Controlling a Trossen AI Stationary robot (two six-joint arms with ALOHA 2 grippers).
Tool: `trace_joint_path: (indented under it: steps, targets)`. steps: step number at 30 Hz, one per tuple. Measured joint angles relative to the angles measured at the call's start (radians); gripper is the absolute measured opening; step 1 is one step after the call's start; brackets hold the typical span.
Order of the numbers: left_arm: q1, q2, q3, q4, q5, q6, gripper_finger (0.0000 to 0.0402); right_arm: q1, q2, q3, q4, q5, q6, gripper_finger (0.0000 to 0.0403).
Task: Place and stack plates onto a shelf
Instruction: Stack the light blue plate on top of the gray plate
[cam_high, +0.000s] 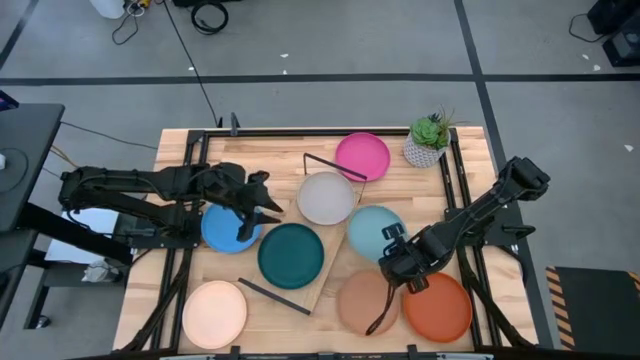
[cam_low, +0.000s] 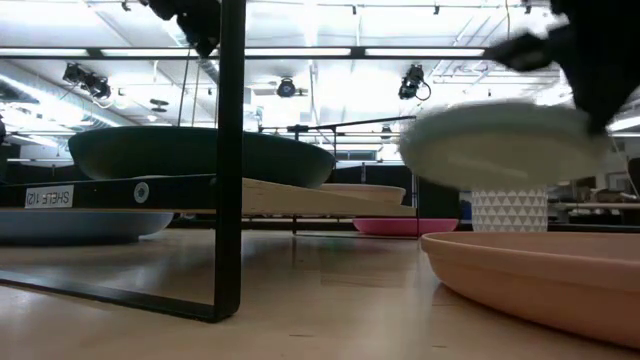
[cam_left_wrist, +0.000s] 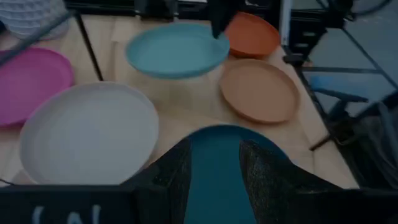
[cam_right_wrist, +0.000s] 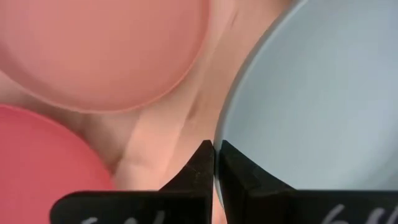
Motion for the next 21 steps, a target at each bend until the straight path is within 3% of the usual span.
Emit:
trace_joint_path:
  steps: [4,8,15,21]
  targets:
    - [0.0,-0.016,0.001,0.073,0.021,-0.001,0.0141,-0.035,0.011,0.047,0.025,0.089,-0.139,0.0015]
    - [0.0,-0.028,0.001,0.092,0.005,-0.023,0.0141,-0.115,0.014,0.055,0.121,0.099,-0.297,0.0016]
    - [-0.01,-0.074,0.0,0.075,-0.15,-0.062,0.0141,-0.286,0.014,0.055,0.275,0.044,-0.539,0.0016]
    - [-0.009,-0.118,0.0,0.061,-0.158,-0.088,0.0141,-0.422,0.023,0.055,0.342,-0.037,-0.672,0.0016]
